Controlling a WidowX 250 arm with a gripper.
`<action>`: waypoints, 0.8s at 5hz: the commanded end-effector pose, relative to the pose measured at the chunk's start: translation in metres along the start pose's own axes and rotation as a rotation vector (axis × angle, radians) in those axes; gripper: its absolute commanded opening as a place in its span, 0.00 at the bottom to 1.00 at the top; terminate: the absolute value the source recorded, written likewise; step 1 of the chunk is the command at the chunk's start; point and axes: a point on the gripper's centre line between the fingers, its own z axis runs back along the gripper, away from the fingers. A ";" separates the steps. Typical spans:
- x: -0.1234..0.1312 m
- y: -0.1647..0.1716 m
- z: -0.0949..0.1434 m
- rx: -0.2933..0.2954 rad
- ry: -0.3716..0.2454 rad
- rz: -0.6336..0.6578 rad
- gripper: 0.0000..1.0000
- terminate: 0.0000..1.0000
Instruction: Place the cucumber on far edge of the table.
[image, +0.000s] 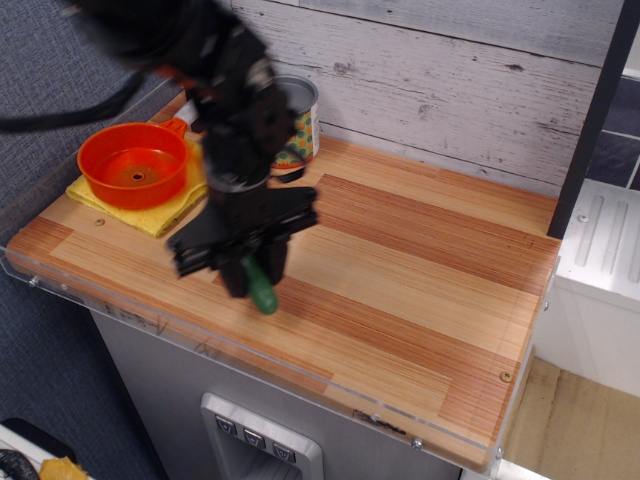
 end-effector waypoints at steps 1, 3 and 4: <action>0.000 0.024 -0.001 -0.017 -0.051 0.221 0.00 0.00; 0.003 0.034 -0.016 -0.018 -0.041 0.292 0.00 0.00; 0.005 0.032 -0.022 -0.024 0.000 0.265 0.00 0.00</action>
